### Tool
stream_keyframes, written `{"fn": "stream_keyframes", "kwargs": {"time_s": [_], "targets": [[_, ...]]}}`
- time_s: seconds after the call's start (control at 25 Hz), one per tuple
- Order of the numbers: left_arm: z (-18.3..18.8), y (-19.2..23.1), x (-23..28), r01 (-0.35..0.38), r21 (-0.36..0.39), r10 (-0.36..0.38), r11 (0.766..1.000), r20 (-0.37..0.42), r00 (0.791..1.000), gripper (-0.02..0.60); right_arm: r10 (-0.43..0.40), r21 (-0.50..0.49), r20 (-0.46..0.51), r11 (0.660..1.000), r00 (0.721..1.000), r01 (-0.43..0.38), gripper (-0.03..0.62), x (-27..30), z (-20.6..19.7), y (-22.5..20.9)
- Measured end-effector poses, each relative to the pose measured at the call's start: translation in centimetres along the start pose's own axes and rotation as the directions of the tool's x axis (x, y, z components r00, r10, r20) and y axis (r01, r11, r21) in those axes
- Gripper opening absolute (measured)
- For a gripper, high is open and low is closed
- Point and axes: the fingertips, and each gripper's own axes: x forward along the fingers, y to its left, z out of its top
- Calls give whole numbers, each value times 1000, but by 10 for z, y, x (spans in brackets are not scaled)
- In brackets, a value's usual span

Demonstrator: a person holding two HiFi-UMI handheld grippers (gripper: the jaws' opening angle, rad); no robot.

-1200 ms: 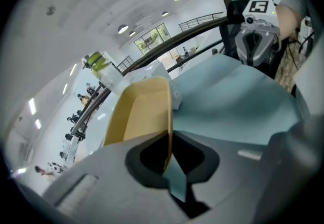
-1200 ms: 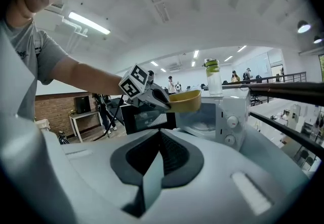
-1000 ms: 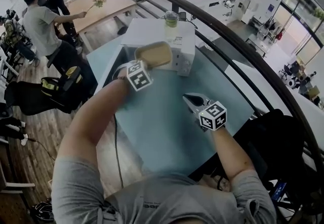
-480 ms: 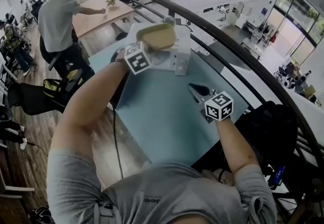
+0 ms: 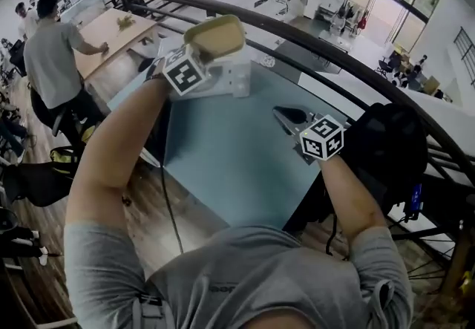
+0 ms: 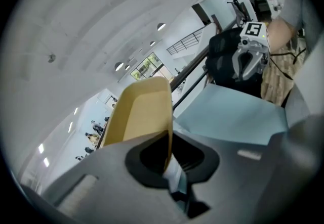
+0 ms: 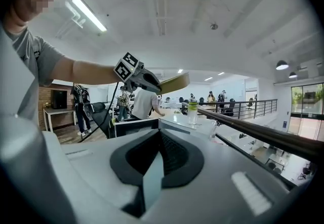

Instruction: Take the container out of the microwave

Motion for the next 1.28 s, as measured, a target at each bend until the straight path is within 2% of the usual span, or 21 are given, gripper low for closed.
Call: {"fn": "stream_keyframes", "kwargs": {"time_s": [0.16,0.28,0.52,0.68,1.0,1.28], "targets": [[21,-10,-7,4,24,-4,1000,5,1000,31,-28,11,13,1000,1000,27,5,-26,1,-1],[42,-18,-14,-18,22,18,1000,-3,1000,31,-16,-8,23,1000,1000,16,5,-48,4,-7],[83,-53,-30,-65,5,65,998,-66,996,31,76,-72,27,995,997,-74,5,-94,1,-25],[105,-69,-39,-112,-45,108,993,-91,990,31,144,-91,27,986,989,-141,5,-111,0,-37],[94,-109,-44,-123,-111,105,986,-159,982,31,262,-100,8,960,965,-260,5,-91,-5,-28],[68,-125,-58,-92,-98,75,991,-162,984,31,283,-112,0,953,959,-281,5,-64,1,-6]]}}
